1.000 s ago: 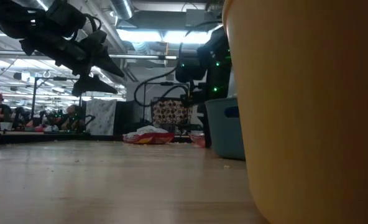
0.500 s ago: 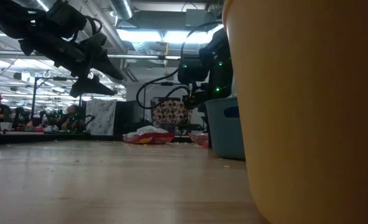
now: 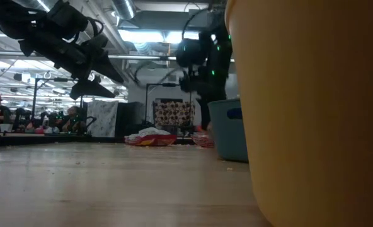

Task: Sort Maruchan noodles
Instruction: Put the orange noodle pack into the white bin, then put the right red noodle pack into the yellow bin

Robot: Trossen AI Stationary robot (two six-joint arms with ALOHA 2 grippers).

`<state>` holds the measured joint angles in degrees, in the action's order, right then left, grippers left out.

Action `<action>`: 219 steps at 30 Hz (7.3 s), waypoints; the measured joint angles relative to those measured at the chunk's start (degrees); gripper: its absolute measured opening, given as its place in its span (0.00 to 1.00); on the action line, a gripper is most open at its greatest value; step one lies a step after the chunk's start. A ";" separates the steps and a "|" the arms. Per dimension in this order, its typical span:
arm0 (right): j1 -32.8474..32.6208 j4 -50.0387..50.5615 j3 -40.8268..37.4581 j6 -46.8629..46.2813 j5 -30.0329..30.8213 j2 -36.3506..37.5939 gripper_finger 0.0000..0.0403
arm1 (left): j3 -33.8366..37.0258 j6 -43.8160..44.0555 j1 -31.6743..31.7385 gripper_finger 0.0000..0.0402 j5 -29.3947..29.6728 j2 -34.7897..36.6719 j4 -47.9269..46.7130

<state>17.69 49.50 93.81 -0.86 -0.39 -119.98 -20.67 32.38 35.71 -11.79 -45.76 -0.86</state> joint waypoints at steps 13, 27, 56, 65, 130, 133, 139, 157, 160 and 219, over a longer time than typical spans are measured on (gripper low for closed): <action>-1.15 17.25 16.78 -12.23 7.51 5.52 0.00 | 0.00 -0.02 0.00 0.66 1.36 0.01 0.13; -19.97 40.23 17.80 -55.81 20.33 16.74 0.00 | 0.00 -0.02 0.01 0.66 2.36 0.01 0.44; -59.93 40.54 -4.53 -127.54 -7.19 20.43 0.00 | 0.00 0.37 -0.01 0.66 2.25 0.01 0.46; -60.04 40.39 -11.69 -124.89 -7.77 20.43 0.00 | 0.00 0.38 -0.01 0.66 3.40 0.02 0.46; 12.46 10.04 -8.21 -4.31 5.79 21.93 0.68 | -0.02 -1.08 0.01 0.66 -1.34 0.01 -1.30; 11.86 5.38 -8.31 -5.28 3.61 18.42 0.68 | -0.02 -1.05 -0.01 0.66 -1.34 0.00 -1.40; 9.07 0.94 -8.29 -15.68 6.54 12.88 0.68 | -0.02 -1.03 -0.01 0.66 -1.36 0.01 -1.40; 8.11 -5.55 -8.29 -52.74 15.93 9.85 0.03 | -0.02 0.85 0.00 0.64 1.43 0.02 -1.38; 8.11 -5.48 -8.21 -55.44 14.97 8.65 0.04 | -0.02 1.81 -0.01 0.63 0.58 0.02 -1.38; -6.84 5.26 12.49 17.71 2.03 -6.41 0.83 | -0.01 1.57 -0.24 0.59 -4.24 0.02 -1.29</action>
<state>10.85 54.76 106.30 16.85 1.65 -126.39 -20.68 33.95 35.48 -16.03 -45.74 -2.15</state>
